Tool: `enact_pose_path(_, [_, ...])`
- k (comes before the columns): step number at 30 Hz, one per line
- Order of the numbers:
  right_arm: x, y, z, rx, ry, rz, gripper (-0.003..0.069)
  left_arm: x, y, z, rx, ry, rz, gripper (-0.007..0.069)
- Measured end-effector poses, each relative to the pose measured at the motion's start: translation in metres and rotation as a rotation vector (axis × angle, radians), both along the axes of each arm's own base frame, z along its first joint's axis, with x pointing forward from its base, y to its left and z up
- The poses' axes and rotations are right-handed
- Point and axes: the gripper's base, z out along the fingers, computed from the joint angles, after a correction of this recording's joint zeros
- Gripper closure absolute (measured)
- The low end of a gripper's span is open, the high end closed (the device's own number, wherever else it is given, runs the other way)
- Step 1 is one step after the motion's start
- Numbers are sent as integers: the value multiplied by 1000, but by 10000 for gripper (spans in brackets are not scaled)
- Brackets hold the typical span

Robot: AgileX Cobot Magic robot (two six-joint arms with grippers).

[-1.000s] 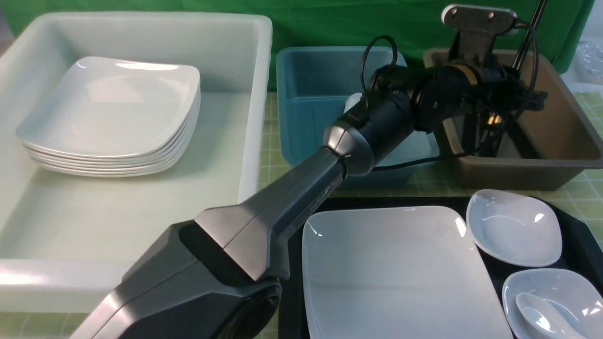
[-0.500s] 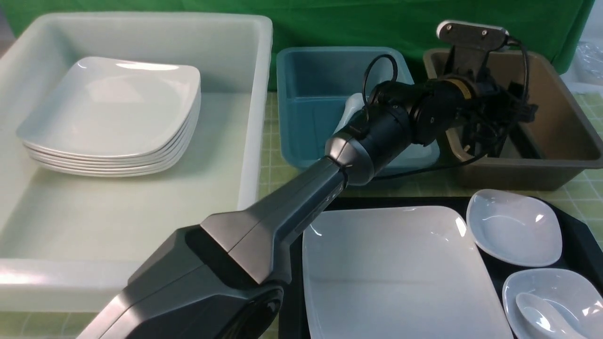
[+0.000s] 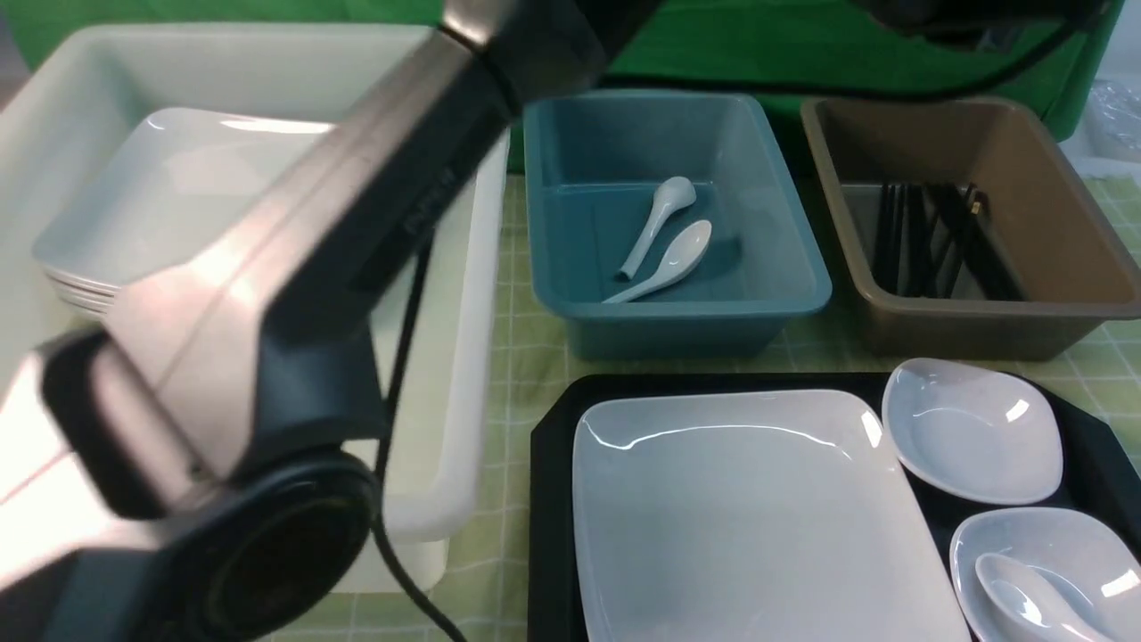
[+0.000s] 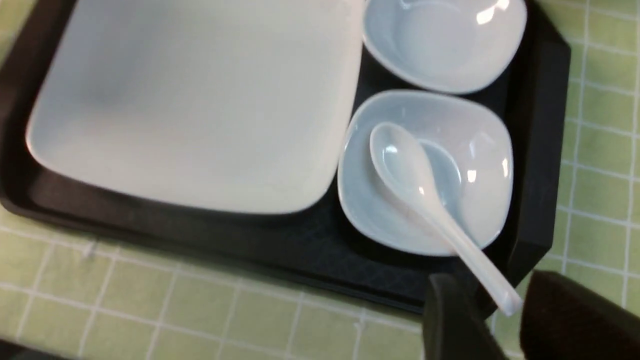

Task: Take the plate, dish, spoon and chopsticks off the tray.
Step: Use the right arm to grab a soup spoon from the plate

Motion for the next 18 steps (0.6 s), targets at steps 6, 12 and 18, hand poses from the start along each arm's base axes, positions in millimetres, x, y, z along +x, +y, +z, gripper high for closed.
enact_pose_path(6, [47,14,-20,-94,190,58,408,-40,39,42,63,4,-31,622])
enact_pose_path(12, [75,23,-38,-152,315,107,408,-91,97,51,194,24,-23,622])
enact_pose_path(18, [105,28,-66,-209,470,154,349,-162,179,5,290,46,39,622])
